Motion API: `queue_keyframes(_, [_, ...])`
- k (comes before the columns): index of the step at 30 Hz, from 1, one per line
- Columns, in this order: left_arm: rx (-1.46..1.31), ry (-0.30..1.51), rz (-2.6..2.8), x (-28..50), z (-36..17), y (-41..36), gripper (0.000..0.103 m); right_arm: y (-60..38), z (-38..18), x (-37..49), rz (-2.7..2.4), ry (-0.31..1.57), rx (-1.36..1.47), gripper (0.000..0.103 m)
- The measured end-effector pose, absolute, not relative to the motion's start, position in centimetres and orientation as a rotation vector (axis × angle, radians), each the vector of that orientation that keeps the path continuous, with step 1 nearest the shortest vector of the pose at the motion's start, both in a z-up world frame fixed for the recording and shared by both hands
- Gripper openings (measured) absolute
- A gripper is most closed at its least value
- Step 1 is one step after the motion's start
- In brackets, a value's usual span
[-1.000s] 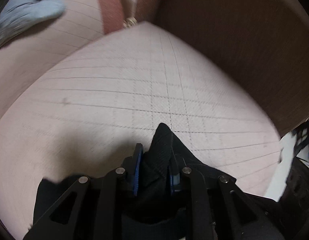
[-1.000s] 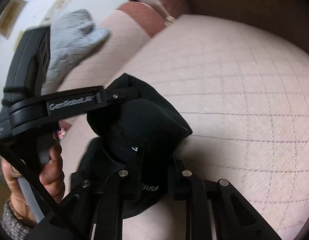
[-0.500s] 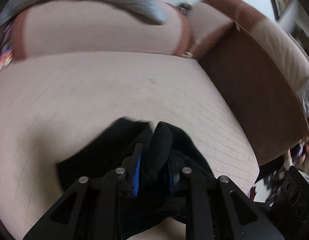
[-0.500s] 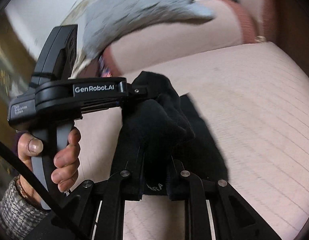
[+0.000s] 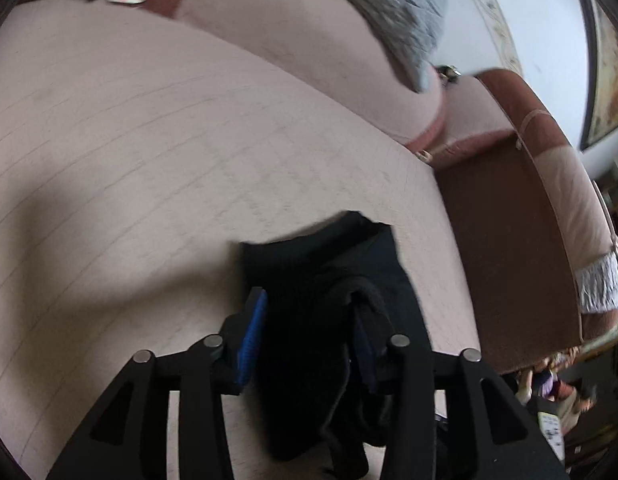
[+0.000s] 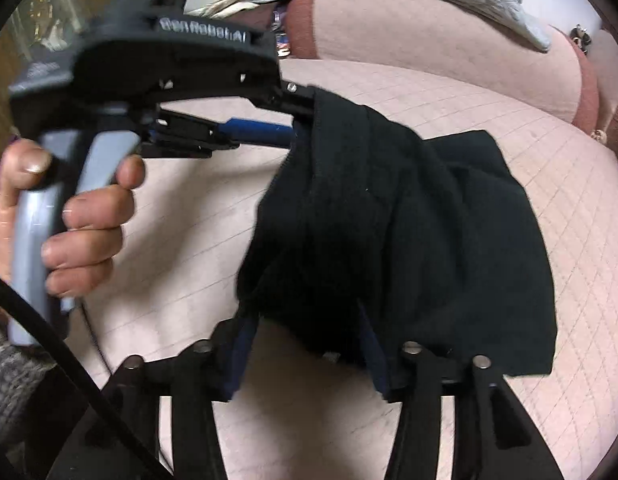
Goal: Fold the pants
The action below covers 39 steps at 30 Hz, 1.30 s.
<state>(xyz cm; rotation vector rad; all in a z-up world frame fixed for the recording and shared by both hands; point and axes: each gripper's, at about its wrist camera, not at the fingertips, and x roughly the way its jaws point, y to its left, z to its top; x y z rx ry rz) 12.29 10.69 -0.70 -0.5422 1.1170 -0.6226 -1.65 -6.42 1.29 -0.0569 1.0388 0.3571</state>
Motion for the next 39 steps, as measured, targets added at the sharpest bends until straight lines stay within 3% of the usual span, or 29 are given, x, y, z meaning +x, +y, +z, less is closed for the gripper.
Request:
queue_keyframes(6, [-0.651, 1.13, -0.534, 11.2, -1.9, 13.6, 0.046, -8.5, 3.1, -3.4, 0.433, 1.049, -0.015, 0.061])
queue_keyframes(16, [-0.687, 1.028, -0.457, 9.8, 1.3, 14.6, 0.046, -16.4, 7.3, -1.3, 0.177, 0.924, 0.114, 0.061])
queue_keyframes(18, [-0.633, 1.041, -0.481, 9.8, 1.5, 13.0, 0.056, -17.3, 8.2, 0.9, 0.151, 0.907, 0.136, 0.061])
queue_keyframes(23, [-0.398, 1.096, -0.427, 9.5, -0.1, 8.3, 0.059, -16.3, 6.6, 9.4, 0.283, 1.08, 0.265, 0.059])
queue_keyframes(24, [-0.356, 1.104, -0.417, 9.4, -0.5, 7.8, 0.055, -15.7, 5.3, 10.7, 0.311, 1.137, 0.3, 0.056])
queue_keyframes(25, [-0.309, 1.108, -0.408, 9.4, -0.8, 7.3, 0.045, -15.4, 3.9, 12.3, 0.328, 1.185, 0.339, 0.054])
queue_keyframes(27, [-0.24, 1.118, -0.406, 9.4, -1.4, 6.9, 0.04, -15.0, 1.9, 14.1, 0.317, 1.241, 0.327, 0.053])
queue_keyframes(30, [-0.257, 1.112, -0.422, 9.5, -1.7, 7.4, 0.042, -15.4, -0.3, 16.6, 0.123, 1.211, 0.148, 0.049])
queue_keyframes(33, [-0.281, 1.114, -0.422, 10.1, -2.2, 7.8, 0.051, -15.8, -0.6, 17.7, 0.024, 1.174, 0.069, 0.048])
queue_keyframes(35, [-0.292, 1.121, -0.431, 10.2, -2.7, 8.2, 0.052, -16.1, -0.3, 17.7, -0.14, 1.118, -0.058, 0.07])
queue_keyframes(39, [-0.333, 1.111, -0.422, 9.8, -2.4, 9.4, 0.054, -19.7, 1.4, 16.3, -0.169, 1.059, 0.068, 0.071])
